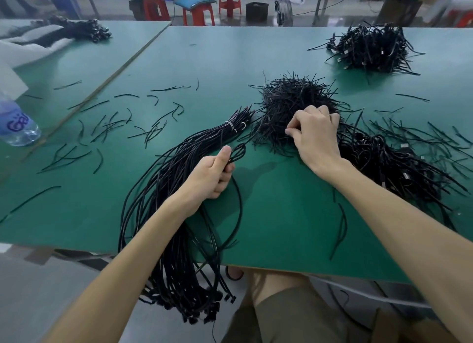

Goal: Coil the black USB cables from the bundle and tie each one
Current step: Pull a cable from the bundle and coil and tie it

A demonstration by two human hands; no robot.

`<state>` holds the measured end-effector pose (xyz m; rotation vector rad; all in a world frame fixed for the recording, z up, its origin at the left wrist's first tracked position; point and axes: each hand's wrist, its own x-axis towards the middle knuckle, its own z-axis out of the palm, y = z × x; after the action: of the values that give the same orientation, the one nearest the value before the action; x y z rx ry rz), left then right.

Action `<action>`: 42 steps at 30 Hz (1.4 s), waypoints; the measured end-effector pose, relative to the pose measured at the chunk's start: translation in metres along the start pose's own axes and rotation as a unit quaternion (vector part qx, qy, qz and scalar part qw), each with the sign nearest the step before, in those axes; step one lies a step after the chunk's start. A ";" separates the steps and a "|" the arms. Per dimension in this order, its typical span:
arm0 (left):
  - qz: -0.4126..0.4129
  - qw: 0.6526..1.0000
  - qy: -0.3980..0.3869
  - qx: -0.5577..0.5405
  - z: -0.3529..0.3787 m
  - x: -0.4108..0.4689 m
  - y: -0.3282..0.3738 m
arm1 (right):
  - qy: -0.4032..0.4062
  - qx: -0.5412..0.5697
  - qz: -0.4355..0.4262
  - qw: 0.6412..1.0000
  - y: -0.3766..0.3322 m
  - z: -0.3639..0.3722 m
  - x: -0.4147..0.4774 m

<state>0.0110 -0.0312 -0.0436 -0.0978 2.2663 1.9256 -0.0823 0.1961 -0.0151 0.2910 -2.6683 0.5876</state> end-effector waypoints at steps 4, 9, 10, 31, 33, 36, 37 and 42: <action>0.002 1.000 0.006 0.007 0.001 0.000 0.000 | 0.026 0.082 0.031 0.996 -0.005 -0.004 -0.009; -0.011 0.999 0.027 0.016 0.004 0.000 -0.001 | -0.013 0.368 0.134 0.920 -0.032 -0.013 -0.034; -0.012 0.999 0.030 0.013 0.004 0.000 -0.001 | -0.030 0.418 0.142 0.897 -0.038 -0.012 -0.042; 0.057 0.997 -0.021 0.057 0.013 -0.017 0.007 | -0.126 0.577 0.271 0.760 -0.086 0.008 -0.087; 0.057 0.996 -0.018 0.059 0.013 -0.017 0.008 | -0.122 0.573 0.268 0.765 -0.087 0.008 -0.087; 0.053 0.996 -0.011 0.065 0.013 -0.018 0.007 | -0.121 0.556 0.254 0.783 -0.087 0.007 -0.088; 0.052 0.997 -0.008 0.063 0.013 -0.018 0.007 | -0.121 0.551 0.247 0.788 -0.087 0.007 -0.088; 0.043 0.998 0.007 0.039 0.009 -0.016 0.004 | -0.131 0.548 0.218 0.797 -0.087 0.007 -0.091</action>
<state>0.0268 -0.0221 -0.0382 -0.0053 2.3891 1.8781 0.0217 0.1262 -0.0280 0.0321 -2.2794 2.3656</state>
